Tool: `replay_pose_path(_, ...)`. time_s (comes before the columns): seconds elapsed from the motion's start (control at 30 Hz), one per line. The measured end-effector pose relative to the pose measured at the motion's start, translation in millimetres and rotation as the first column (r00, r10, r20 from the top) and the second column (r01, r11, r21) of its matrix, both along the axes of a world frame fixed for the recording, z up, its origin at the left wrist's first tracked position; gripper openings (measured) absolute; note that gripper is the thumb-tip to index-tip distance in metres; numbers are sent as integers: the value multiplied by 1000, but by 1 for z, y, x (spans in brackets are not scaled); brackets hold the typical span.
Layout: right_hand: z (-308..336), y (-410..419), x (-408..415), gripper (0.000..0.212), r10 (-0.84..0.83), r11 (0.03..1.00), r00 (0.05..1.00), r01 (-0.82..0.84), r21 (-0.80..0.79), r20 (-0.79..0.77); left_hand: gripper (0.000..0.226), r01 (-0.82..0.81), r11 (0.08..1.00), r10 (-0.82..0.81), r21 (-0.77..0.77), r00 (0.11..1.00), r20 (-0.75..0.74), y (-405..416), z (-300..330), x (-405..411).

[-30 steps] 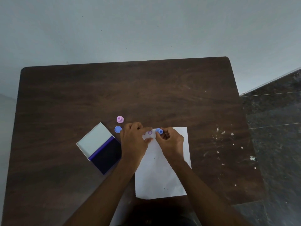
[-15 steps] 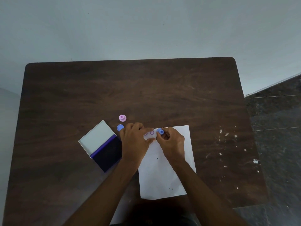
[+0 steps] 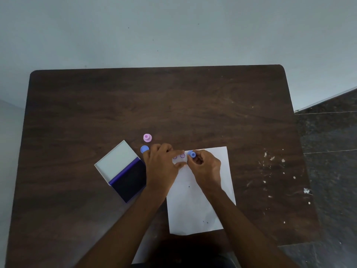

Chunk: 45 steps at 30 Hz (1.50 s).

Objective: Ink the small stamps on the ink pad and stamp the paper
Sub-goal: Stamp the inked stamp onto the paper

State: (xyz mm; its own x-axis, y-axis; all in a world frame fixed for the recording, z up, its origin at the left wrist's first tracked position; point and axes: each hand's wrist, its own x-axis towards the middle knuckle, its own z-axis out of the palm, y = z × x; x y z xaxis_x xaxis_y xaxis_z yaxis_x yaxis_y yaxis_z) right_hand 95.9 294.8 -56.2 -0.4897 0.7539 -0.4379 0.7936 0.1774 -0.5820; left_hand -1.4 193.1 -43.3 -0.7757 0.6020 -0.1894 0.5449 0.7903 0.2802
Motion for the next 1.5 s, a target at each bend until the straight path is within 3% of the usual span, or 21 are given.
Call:
replay_pose_path(0.63, -3, 1, -8, 27, -16, 999, 1000, 16, -46, -10, 47, 31, 999, -31, -11, 999, -30, 1, 2, -1)
replay_pose_path(1.1, -1, 1, -10, 19, -12, 999, 1000, 11, -32, -26, 39, 97, 994, -94, 43, 993, -73, 1, 12, 6)
replay_pose_path(1.43, 28, 10, -22, 19, 25, 999, 997, -22, -47, 72, 37, 108, 994, -108, -6, 993, -53, 1, 10, 6)
replay_pose_path(1.5, 40, 15, -20, 17, -69, 997, 998, 69, -17, -2, 39, 102, 995, -103, -5, 994, -35, 1, 10, 5)
